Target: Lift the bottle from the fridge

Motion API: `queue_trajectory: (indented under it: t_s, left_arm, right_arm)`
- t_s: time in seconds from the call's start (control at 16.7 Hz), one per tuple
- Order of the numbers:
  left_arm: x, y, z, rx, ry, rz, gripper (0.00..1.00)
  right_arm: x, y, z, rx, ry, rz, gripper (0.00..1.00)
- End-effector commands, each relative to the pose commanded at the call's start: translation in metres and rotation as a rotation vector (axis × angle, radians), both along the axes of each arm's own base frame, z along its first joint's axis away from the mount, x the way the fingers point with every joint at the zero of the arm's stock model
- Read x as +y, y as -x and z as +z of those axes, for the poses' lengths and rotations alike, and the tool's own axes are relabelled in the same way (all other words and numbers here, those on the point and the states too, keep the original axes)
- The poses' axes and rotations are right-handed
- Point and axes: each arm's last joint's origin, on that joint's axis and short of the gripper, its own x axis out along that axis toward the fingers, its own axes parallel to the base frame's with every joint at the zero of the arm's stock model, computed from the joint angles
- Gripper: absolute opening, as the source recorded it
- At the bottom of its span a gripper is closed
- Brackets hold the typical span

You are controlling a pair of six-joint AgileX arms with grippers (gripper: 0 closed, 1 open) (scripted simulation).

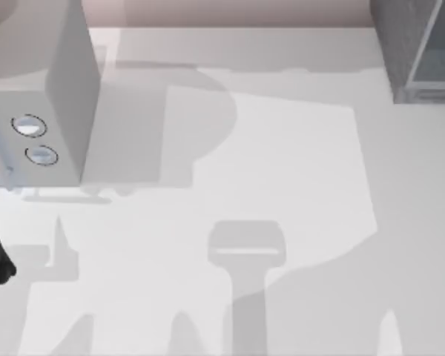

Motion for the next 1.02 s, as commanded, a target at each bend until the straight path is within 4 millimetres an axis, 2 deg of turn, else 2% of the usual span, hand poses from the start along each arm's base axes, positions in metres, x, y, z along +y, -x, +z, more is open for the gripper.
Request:
queue_trajectory:
  t_s: [0.06, 0.12, 0.66, 1.02]
  left_arm:
    - [0.0, 0.0, 0.0, 0.0, 0.0, 0.0, 1.0]
    - [0.0, 0.0, 0.0, 0.0, 0.0, 0.0, 1.0]
    - [0.0, 0.0, 0.0, 0.0, 0.0, 0.0, 1.0]
    - [0.0, 0.0, 0.0, 0.0, 0.0, 0.0, 1.0]
  right_arm:
    - [0.0, 0.0, 0.0, 0.0, 0.0, 0.0, 0.02]
    - [0.0, 0.0, 0.0, 0.0, 0.0, 0.0, 0.0]
    - [-0.002, 0.0, 0.002, -0.002, -0.001, -0.004, 0.0]
    - [-0.001, 0.0, 0.04, 0.002, -0.001, -0.003, 0.0]
